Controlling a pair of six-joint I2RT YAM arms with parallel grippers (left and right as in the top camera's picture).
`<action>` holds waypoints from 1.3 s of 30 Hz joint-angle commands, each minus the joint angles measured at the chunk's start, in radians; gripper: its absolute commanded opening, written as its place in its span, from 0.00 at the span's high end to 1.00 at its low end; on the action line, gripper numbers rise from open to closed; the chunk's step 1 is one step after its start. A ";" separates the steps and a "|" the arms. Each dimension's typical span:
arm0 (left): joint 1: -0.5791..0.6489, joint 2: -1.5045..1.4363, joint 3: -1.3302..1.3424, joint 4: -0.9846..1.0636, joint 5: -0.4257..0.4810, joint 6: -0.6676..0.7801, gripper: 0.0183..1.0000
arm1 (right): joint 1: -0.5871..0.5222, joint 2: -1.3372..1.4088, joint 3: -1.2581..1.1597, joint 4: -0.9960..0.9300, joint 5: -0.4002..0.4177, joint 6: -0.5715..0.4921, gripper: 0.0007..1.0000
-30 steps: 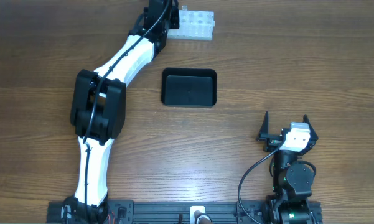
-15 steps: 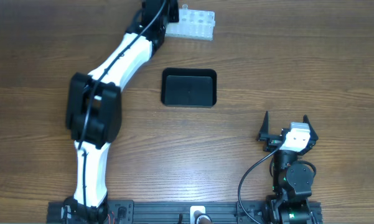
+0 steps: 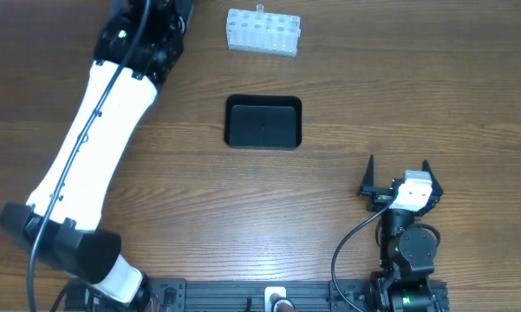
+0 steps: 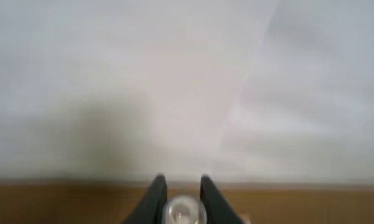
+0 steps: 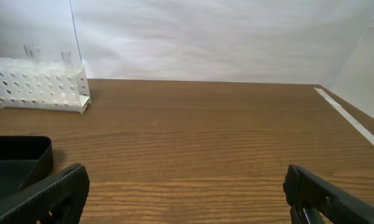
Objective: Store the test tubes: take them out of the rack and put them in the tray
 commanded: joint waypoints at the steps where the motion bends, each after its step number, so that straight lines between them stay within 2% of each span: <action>1: -0.062 0.047 -0.026 -0.220 0.004 -0.087 0.96 | -0.005 -0.007 -0.006 -0.001 0.013 -0.004 0.01; 3: -0.092 0.066 -0.036 -0.346 0.003 -0.150 0.96 | -0.005 -0.007 -0.006 -0.001 0.013 -0.004 0.01; 6: -0.120 0.086 -0.074 -0.425 -0.002 -0.217 0.95 | -0.005 -0.007 -0.006 -0.001 0.013 -0.004 0.01; 15: -0.142 0.172 -0.262 -0.413 -0.011 -0.328 0.95 | -0.005 -0.007 -0.006 -0.001 0.013 -0.004 0.01; 39: -0.157 0.275 -0.291 -0.368 -0.011 -0.327 0.94 | -0.005 -0.007 -0.006 -0.001 0.013 -0.004 0.01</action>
